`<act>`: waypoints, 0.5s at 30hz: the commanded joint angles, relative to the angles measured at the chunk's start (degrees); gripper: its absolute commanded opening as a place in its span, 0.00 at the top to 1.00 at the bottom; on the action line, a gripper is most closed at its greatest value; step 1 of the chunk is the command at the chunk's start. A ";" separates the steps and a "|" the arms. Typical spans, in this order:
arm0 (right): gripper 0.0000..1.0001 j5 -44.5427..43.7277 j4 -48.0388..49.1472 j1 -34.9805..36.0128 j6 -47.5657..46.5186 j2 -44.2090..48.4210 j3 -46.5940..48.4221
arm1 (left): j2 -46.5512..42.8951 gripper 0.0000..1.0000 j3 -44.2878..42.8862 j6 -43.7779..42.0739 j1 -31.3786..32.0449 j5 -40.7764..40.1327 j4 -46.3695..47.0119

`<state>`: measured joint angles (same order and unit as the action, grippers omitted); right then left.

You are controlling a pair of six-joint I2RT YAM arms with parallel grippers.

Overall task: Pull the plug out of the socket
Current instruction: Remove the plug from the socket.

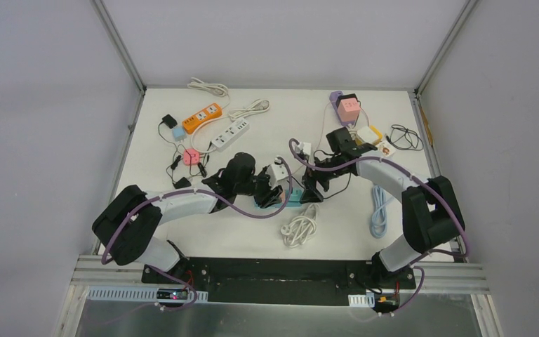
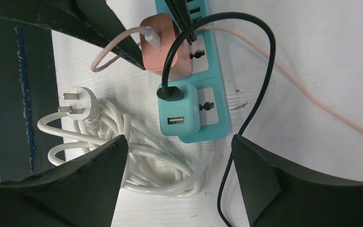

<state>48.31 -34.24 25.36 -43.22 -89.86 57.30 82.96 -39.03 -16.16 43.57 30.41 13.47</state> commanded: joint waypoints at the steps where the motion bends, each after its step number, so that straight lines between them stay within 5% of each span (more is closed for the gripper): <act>1: 0.16 2.59 -2.80 -0.05 -6.47 -0.13 4.50 | -1.37 0.50 2.54 2.24 0.52 -3.43 3.06; 10: 0.14 1.61 -32.65 -1.91 -31.69 -0.86 14.30 | -2.39 0.42 3.95 3.43 0.54 -2.47 5.56; 15: 0.07 5.03 -34.34 -1.40 -46.36 4.17 7.73 | -4.19 0.36 5.37 4.34 0.54 -2.49 8.76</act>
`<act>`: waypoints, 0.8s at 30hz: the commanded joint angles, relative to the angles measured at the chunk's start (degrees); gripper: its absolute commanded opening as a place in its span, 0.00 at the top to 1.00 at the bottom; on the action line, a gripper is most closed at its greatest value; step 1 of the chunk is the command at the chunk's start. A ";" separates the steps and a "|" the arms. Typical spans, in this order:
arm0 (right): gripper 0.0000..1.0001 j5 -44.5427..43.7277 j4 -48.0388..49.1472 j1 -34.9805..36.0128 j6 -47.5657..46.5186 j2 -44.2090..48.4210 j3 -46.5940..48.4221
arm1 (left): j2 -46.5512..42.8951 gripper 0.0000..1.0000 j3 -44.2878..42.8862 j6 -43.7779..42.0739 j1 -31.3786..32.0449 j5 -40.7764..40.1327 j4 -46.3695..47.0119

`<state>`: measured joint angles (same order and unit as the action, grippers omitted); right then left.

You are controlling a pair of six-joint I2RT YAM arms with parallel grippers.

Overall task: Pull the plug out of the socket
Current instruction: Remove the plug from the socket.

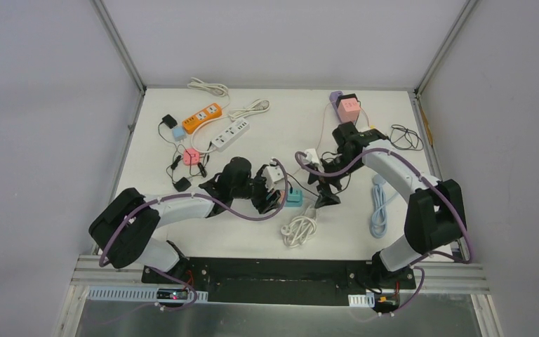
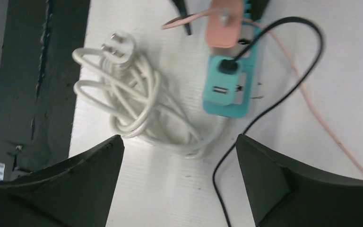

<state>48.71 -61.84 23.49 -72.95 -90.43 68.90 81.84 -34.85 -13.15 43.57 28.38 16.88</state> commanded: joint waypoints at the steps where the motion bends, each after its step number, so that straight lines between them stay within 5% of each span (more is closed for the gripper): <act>1: 0.07 5.66 -4.34 0.91 -16.44 5.27 -4.97 | -3.36 0.35 1.41 1.41 0.53 -0.26 5.65; 8: 0.12 2.74 29.14 3.06 13.87 6.49 -12.36 | -3.24 0.36 2.59 2.26 0.53 1.55 7.83; 17: 0.14 -0.02 34.25 4.46 14.89 5.20 -15.05 | 1.70 0.39 1.30 2.77 0.62 2.54 11.44; 24: 0.14 -0.02 38.17 6.50 14.89 3.29 -16.82 | 2.97 0.52 0.46 3.41 0.57 3.13 10.10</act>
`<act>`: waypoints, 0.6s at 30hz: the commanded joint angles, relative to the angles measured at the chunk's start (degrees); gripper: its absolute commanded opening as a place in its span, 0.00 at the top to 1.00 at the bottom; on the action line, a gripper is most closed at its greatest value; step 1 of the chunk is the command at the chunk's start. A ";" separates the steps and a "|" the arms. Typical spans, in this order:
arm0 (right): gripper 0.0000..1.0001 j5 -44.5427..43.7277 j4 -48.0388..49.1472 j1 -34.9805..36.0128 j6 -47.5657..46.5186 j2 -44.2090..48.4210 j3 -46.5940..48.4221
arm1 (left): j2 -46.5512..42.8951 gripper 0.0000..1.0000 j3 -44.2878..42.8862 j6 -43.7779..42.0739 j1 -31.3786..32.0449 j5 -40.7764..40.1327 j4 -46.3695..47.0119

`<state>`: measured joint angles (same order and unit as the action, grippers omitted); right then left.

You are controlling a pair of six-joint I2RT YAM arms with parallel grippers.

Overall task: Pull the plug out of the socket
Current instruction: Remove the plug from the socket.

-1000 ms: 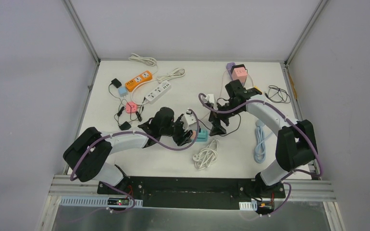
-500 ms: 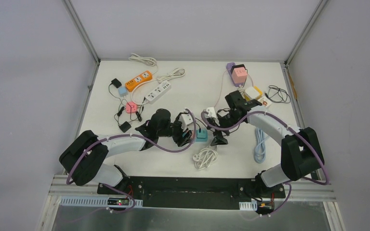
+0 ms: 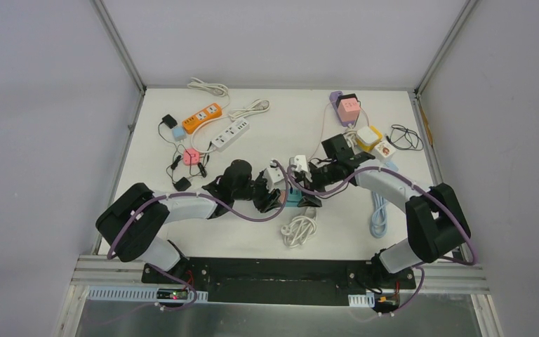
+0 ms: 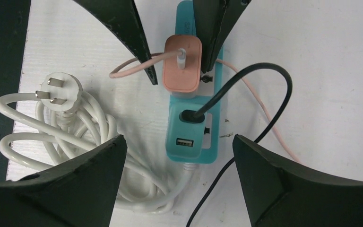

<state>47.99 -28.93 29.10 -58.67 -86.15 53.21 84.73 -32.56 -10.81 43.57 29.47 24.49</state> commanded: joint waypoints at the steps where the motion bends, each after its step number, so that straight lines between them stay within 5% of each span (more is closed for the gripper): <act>1: 0.22 -0.03 5.62 0.97 3.55 -1.24 -1.24 | 0.11 0.55 -1.75 1.32 0.54 2.07 2.38; 11: 0.68 -2.90 8.09 2.32 6.29 -2.06 -2.82 | 0.24 0.92 -0.50 4.22 0.52 2.41 5.10; 18: 0.84 -3.76 6.97 2.69 3.51 -1.46 -3.26 | -1.26 1.00 1.76 6.42 1.91 0.80 10.15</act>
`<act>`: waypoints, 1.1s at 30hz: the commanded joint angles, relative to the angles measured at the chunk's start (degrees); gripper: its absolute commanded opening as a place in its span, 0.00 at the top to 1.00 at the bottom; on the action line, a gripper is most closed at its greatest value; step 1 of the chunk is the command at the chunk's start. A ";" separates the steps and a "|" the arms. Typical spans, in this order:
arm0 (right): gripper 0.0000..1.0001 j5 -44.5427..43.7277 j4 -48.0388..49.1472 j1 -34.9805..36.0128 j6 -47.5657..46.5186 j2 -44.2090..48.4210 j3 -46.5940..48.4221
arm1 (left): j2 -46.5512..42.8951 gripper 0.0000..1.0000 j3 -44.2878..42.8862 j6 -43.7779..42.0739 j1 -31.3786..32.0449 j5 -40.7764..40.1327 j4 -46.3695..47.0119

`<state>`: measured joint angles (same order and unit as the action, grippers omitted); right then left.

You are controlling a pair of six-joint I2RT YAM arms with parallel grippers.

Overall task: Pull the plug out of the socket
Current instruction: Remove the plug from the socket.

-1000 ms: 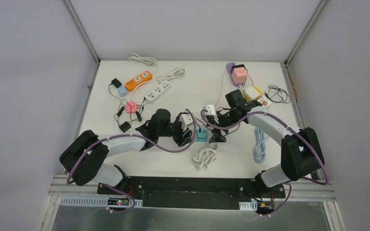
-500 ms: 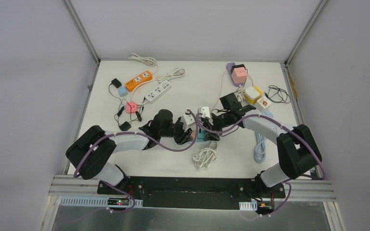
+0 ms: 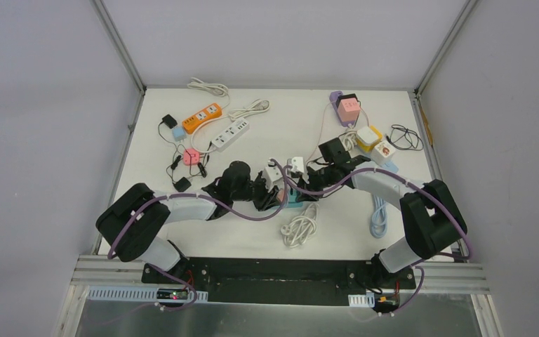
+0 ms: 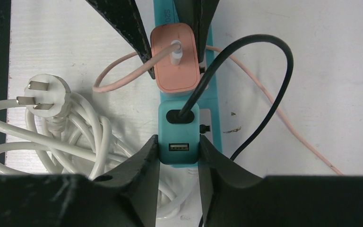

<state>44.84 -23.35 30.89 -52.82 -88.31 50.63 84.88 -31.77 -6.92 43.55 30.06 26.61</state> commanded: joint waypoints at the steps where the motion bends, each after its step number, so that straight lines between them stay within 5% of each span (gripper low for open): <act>1: 0.85 -0.63 1.19 0.98 -2.78 0.78 -0.78 | -1.73 1.00 1.50 2.69 2.38 -0.90 9.09; 11: 0.88 -1.75 1.57 1.38 -2.80 0.34 -0.59 | 1.68 1.00 9.67 12.91 4.47 -10.72 31.85; 18: 0.88 -2.54 1.68 1.45 -2.73 0.25 -0.53 | -4.22 1.00 3.82 -0.98 10.63 -19.44 9.86; 24: 0.88 -2.82 1.73 1.46 -2.73 0.48 -0.65 | -4.76 1.00 8.61 8.52 7.50 -16.17 22.18; 28: 0.88 -2.91 1.73 1.45 -2.73 0.42 -0.62 | -3.85 1.00 8.29 11.33 7.38 -15.80 22.38; 33: 0.88 -3.00 1.65 1.54 -2.73 0.58 -0.75 | -8.46 1.00 3.06 -1.89 13.74 -27.23 4.31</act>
<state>43.86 -23.07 31.88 -55.16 -87.92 50.43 81.19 -23.22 -1.72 52.40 10.35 38.33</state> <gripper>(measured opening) 0.333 0.328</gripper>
